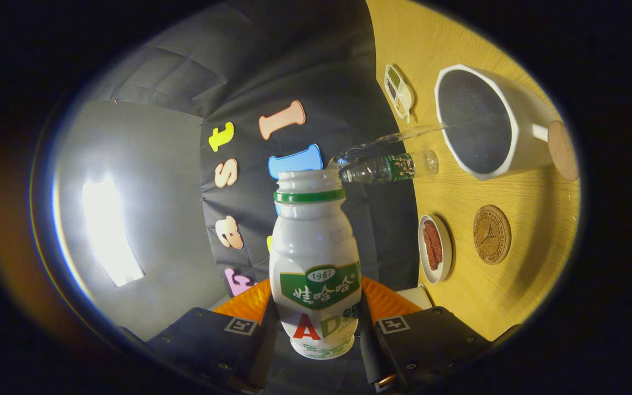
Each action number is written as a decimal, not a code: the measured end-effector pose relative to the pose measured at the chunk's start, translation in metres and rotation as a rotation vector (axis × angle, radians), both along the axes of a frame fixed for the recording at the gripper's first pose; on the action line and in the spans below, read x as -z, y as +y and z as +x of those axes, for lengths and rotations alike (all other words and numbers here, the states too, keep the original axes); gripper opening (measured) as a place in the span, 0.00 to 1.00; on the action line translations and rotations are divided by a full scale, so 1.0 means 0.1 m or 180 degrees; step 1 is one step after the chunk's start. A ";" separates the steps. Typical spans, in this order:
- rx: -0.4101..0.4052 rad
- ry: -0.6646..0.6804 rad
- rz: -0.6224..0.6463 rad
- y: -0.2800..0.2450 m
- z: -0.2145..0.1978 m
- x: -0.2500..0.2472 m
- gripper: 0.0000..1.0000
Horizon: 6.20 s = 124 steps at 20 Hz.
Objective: Take the bottle from table, then pour the juice into the cup, finally place the bottle on the coaster
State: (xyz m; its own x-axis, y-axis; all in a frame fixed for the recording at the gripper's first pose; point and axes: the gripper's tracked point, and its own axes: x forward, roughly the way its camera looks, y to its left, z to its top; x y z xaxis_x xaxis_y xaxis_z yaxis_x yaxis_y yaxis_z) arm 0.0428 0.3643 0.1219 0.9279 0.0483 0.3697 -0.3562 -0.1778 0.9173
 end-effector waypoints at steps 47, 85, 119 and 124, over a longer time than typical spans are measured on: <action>0.0020 -0.0014 0.0312 -0.04 0.00 -0.03 0.65; 0.0158 -0.0070 0.0848 -0.23 -0.04 -0.12 0.65; 0.0473 0.0873 -0.0951 0.05 0.19 0.53 0.65; 0.0700 0.1148 -0.1925 0.02 0.25 0.73 0.65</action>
